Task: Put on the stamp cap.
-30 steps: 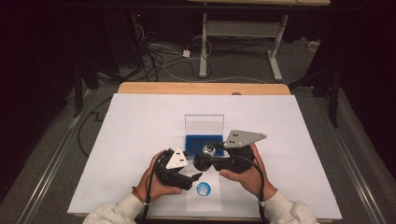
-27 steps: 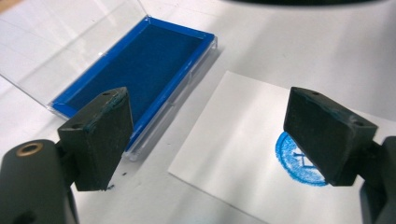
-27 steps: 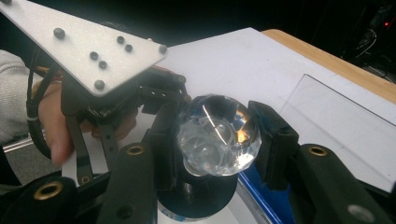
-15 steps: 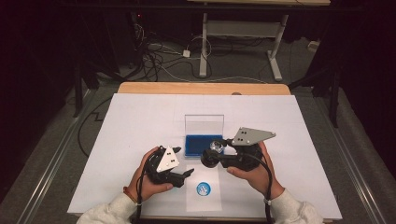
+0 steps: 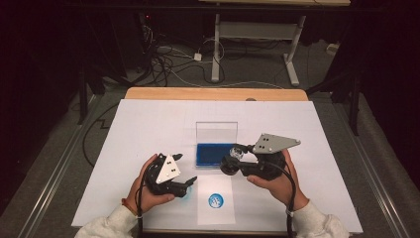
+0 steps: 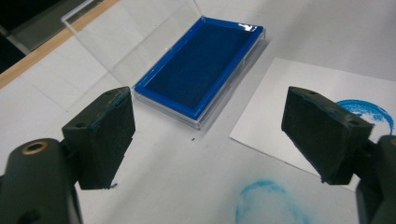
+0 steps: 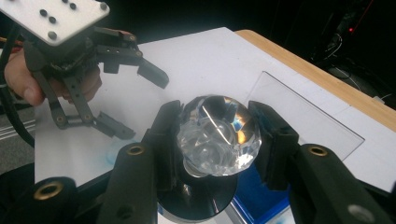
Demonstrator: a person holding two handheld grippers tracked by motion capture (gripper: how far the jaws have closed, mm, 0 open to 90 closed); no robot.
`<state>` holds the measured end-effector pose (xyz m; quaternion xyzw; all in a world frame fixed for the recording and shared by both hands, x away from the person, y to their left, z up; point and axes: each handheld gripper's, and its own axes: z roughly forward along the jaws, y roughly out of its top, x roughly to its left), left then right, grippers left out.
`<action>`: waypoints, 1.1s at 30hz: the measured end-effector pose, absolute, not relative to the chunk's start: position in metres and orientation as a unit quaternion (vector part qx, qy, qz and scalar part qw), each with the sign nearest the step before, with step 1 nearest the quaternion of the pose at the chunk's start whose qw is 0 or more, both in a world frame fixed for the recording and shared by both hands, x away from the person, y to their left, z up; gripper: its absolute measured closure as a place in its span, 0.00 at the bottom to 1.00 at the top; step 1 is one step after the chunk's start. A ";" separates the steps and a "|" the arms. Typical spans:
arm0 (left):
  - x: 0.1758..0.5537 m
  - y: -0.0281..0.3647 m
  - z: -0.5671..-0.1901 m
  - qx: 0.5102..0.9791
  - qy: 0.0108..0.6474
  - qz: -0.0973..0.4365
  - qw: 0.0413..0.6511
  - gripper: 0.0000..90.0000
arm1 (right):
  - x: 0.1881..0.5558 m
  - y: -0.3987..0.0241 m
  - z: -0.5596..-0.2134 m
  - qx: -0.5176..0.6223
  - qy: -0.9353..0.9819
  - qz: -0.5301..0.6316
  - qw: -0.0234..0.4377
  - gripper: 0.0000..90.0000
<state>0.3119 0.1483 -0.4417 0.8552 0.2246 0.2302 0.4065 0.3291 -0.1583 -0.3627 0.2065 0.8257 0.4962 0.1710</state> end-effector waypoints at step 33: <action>0.288 0.220 -0.458 0.839 0.293 0.245 0.387 0.19 | 0.340 -0.184 -0.354 0.249 0.813 0.480 0.217 0.64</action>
